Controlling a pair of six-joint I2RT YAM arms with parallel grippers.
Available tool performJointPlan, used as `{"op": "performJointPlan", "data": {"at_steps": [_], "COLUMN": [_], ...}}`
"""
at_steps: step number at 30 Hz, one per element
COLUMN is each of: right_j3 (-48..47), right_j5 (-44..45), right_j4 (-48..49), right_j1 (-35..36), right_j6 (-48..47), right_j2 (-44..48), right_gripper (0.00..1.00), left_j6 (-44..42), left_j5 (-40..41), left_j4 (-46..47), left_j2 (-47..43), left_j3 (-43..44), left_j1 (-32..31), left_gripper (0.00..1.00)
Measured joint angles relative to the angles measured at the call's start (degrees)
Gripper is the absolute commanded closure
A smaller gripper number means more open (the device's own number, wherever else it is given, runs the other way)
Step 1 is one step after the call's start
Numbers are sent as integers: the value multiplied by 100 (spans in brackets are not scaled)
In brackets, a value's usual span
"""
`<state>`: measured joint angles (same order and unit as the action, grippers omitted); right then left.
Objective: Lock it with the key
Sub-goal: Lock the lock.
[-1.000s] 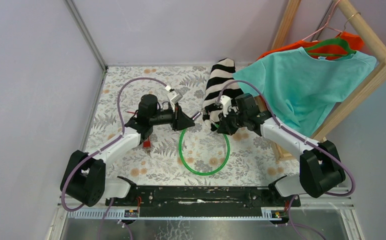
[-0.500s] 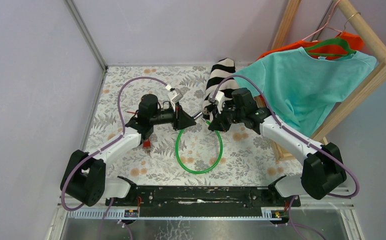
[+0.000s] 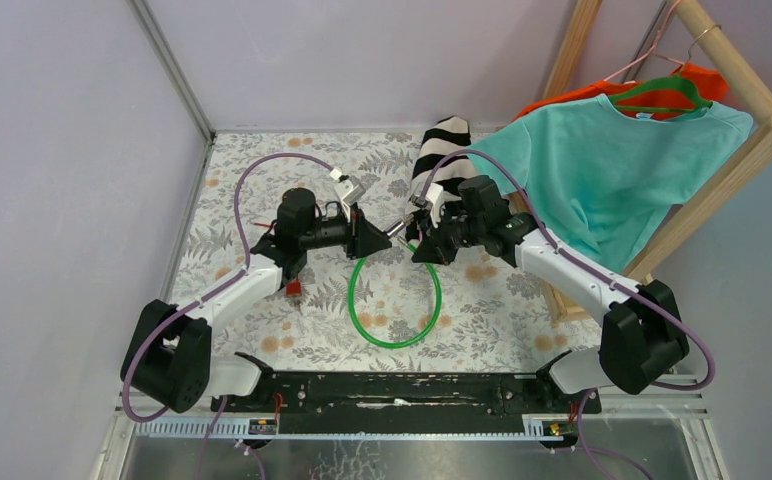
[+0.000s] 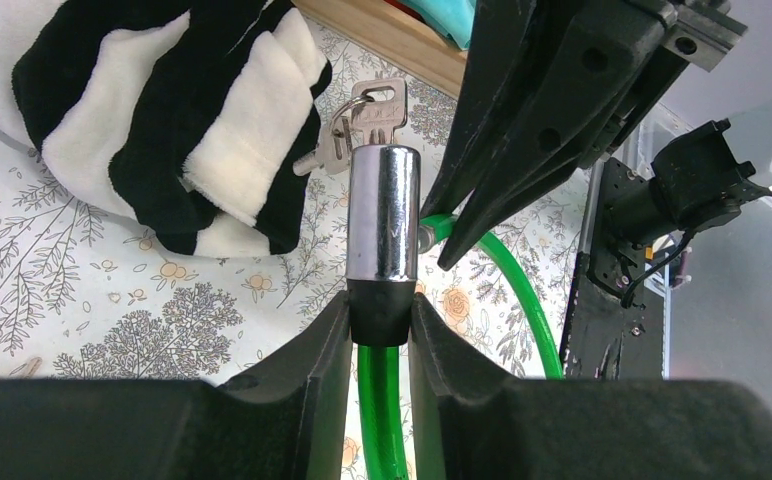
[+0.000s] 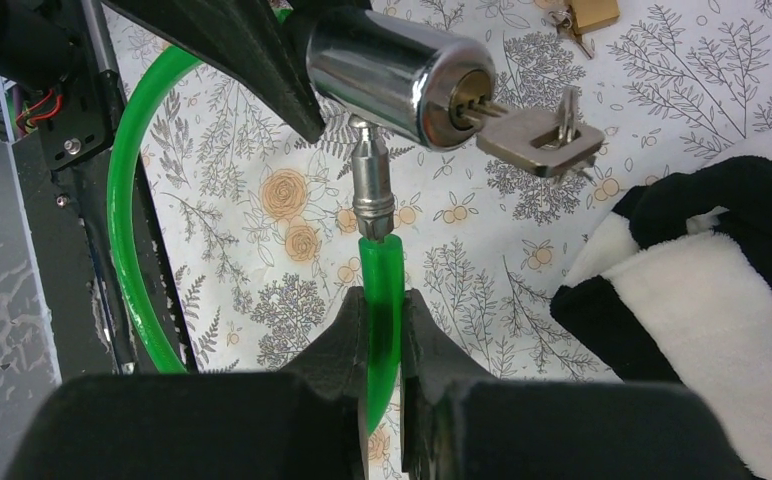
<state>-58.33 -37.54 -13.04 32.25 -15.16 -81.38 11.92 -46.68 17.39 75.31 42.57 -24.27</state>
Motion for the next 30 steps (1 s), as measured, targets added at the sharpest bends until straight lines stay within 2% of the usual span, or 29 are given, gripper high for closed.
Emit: {"op": "performJointPlan", "data": {"at_steps": [30], "right_j3": [-4], "right_j5": [96], "right_j4": [94], "right_j1": [44], "right_j6": [138], "right_j2": [0], "right_gripper": [100], "left_j6": [-7], "left_j5": [-33], "left_j4": [107], "left_j2": [0], "left_j3": [-125], "left_j1": [0], "left_gripper": [100]}}
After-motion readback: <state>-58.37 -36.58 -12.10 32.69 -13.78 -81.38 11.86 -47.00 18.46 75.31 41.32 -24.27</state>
